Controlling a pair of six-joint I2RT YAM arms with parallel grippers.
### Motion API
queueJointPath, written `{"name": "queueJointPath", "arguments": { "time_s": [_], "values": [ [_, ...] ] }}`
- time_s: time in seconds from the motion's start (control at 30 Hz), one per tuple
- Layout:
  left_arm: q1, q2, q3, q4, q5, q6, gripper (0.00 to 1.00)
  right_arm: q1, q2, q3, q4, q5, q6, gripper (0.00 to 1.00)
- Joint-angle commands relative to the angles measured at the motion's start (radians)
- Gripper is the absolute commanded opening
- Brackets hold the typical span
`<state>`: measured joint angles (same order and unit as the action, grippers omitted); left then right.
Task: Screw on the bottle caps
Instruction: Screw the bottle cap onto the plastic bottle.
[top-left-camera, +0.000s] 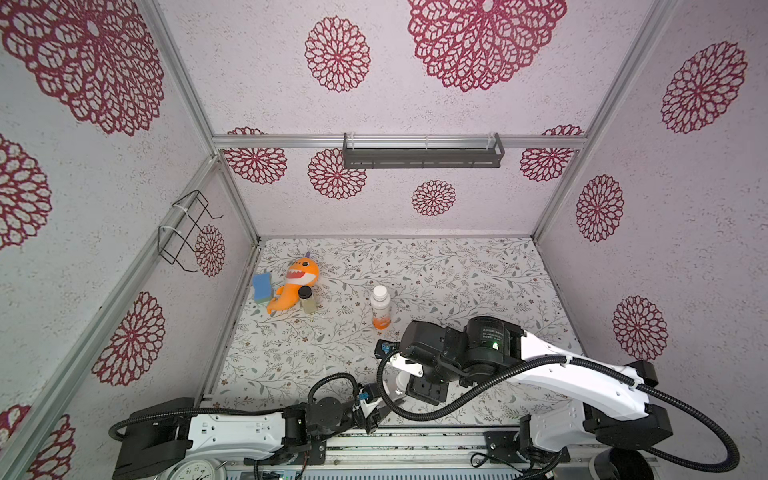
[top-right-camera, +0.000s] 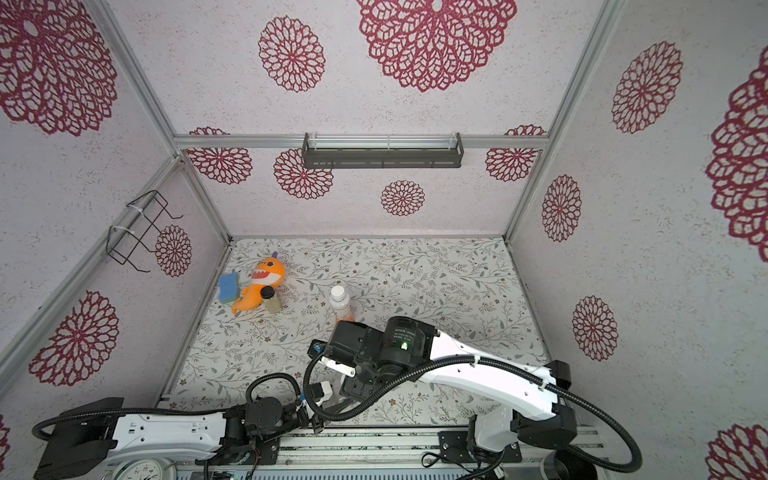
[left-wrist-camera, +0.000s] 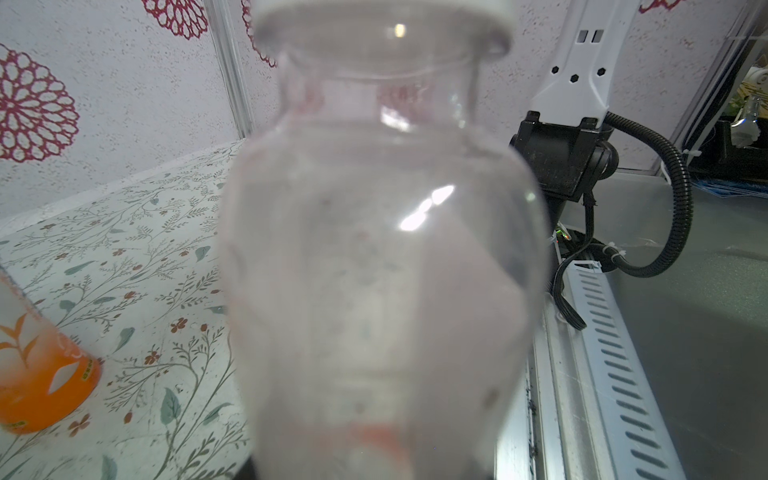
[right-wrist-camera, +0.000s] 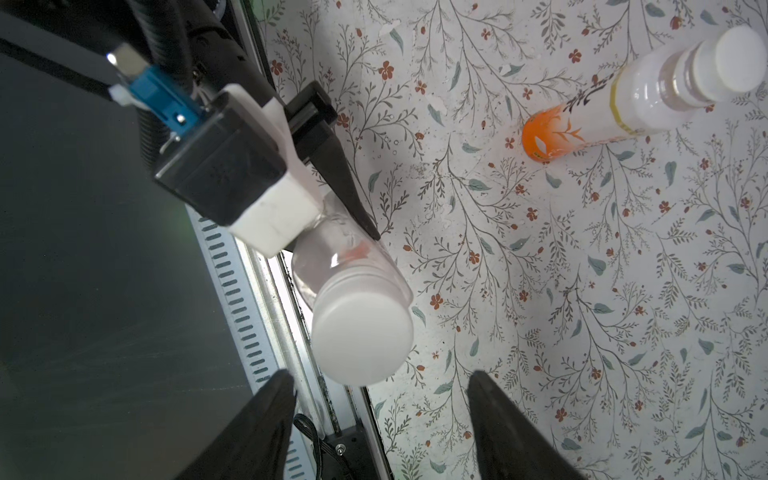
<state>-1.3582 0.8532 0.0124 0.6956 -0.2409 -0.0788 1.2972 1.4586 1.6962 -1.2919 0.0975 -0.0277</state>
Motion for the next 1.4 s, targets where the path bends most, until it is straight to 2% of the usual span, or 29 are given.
{"name": "queueJointPath", "arguments": {
  "time_s": [0.0, 0.27, 0.97, 1.17, 1.37],
  "values": [
    [-0.003, -0.005, 0.012, 0.037, 0.002, 0.007, 0.38, 0.001, -0.001, -0.005, 0.012, 0.005, -0.02, 0.69],
    [-0.003, -0.006, 0.012, 0.038, 0.002, 0.008, 0.38, -0.001, 0.018, -0.017, 0.039, 0.051, -0.018, 0.69],
    [-0.004, -0.004, 0.011, 0.041, 0.003, 0.01, 0.38, -0.018, 0.106, 0.074, 0.059, 0.064, 0.006, 0.69],
    [-0.004, 0.0, 0.012, 0.043, 0.001, 0.011, 0.38, -0.017, 0.099, 0.092, 0.055, 0.006, -0.011, 0.7],
    [-0.004, 0.001, 0.011, 0.042, 0.003, 0.013, 0.38, -0.017, 0.022, 0.055, 0.026, -0.072, -0.053, 0.69]
  ]
}}
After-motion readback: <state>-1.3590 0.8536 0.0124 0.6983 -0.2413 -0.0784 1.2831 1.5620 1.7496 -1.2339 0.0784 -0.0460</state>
